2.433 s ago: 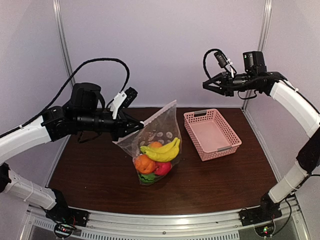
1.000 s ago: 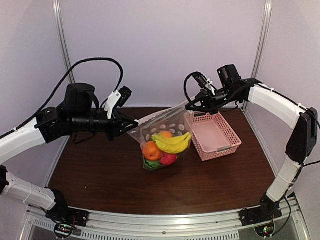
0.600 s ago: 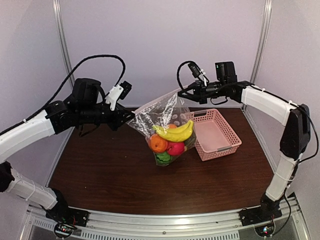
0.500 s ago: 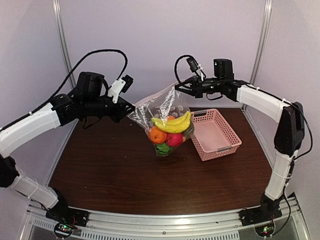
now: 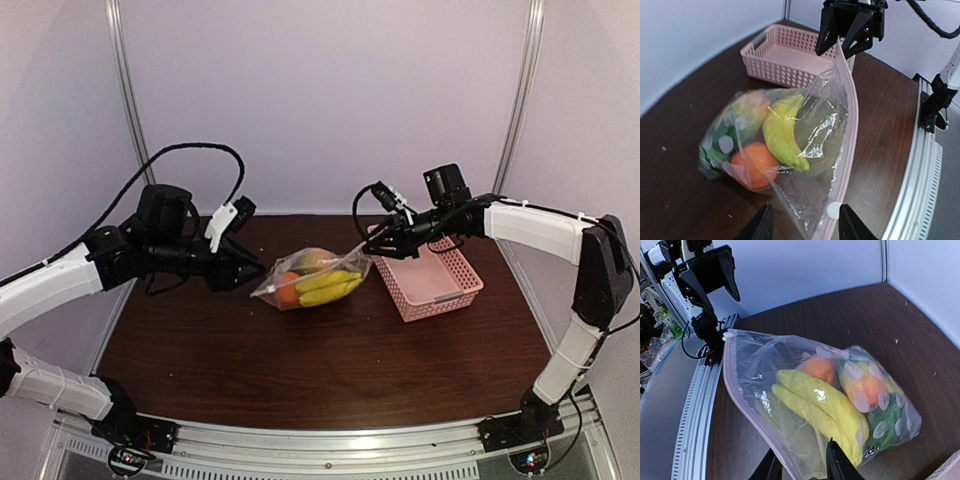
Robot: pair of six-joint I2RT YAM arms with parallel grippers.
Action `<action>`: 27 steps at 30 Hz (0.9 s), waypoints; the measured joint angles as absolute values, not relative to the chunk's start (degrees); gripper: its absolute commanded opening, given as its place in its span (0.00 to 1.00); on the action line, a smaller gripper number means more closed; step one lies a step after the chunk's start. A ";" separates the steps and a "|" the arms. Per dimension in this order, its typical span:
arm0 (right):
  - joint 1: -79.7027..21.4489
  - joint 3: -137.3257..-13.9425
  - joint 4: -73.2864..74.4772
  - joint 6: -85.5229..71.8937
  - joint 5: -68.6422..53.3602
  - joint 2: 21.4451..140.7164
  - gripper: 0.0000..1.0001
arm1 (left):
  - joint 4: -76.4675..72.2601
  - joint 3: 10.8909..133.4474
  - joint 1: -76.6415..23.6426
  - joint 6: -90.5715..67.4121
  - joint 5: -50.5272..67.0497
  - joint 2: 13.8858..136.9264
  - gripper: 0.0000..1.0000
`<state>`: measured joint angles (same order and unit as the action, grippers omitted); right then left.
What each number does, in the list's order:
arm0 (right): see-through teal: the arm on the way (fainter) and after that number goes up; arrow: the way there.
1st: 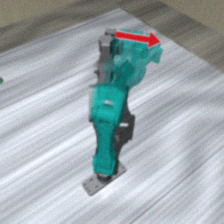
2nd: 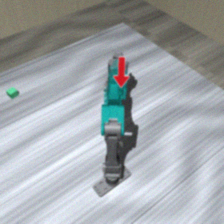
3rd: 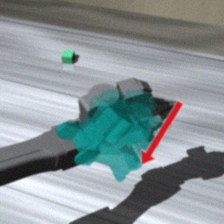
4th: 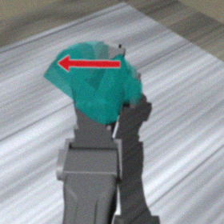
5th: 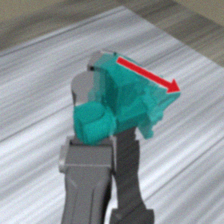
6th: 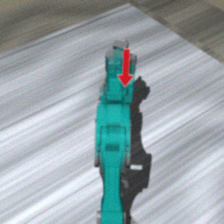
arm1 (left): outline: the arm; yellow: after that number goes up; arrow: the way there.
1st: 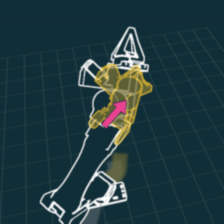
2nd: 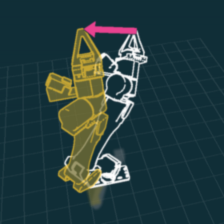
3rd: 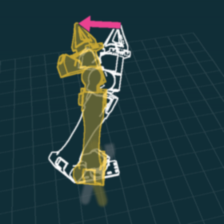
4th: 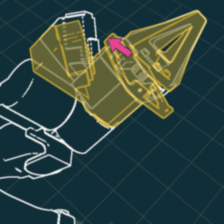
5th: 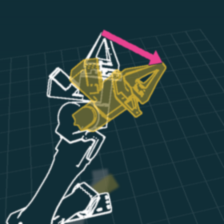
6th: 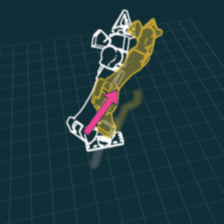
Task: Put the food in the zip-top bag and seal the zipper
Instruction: Place the zipper food storage bag at the center of the board, then reset both arms
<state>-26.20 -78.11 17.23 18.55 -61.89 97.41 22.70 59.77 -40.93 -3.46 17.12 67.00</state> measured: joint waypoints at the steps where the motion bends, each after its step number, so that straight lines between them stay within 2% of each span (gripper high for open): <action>1: -27.00 -76.99 21.85 22.87 -60.84 97.38 0.47 | 23.07 57.41 -40.93 -4.60 18.85 66.67 0.53; 5: -28.99 -77.08 41.04 38.00 -58.39 97.62 0.56 | 26.79 53.17 -40.97 -6.90 23.09 65.69 0.69; 7: -29.15 -79.29 50.65 45.43 -56.90 97.56 0.61 | 27.44 53.25 -40.99 -7.27 22.83 63.42 0.73; 10: -28.45 -81.89 60.12 52.88 -53.76 95.39 0.68 | 27.14 55.22 -40.97 -7.44 18.90 58.85 0.74; 16: -25.39 -86.11 71.29 59.20 -46.94 88.47 0.71 | 25.39 60.75 -40.97 -7.42 4.69 60.55 0.74; 17: -24.58 -86.41 71.72 59.16 -46.04 87.39 0.71 | 25.39 61.56 -40.97 -7.42 2.07 62.15 0.74; 18: -23.55 -86.46 71.70 58.46 -45.15 86.19 0.81 | 25.34 62.06 -40.97 -7.42 -0.23 63.48 0.74; 19: -22.65 -86.39 70.91 56.95 -44.25 85.17 0.98 | 25.36 62.39 -40.97 -7.44 -1.72 64.45 0.74; 23: -17.87 -84.27 57.01 44.10 -39.03 79.24 1.00 | 25.63 64.97 -40.97 -7.86 -7.97 67.77 0.81; 27: -10.83 -83.24 37.78 22.22 -30.48 76.23 1.00 | 24.99 69.52 -40.97 -8.62 -12.75 68.47 0.87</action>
<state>-10.83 -83.24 37.78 22.22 -30.48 76.23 24.99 69.52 -40.97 -8.62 -12.75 68.47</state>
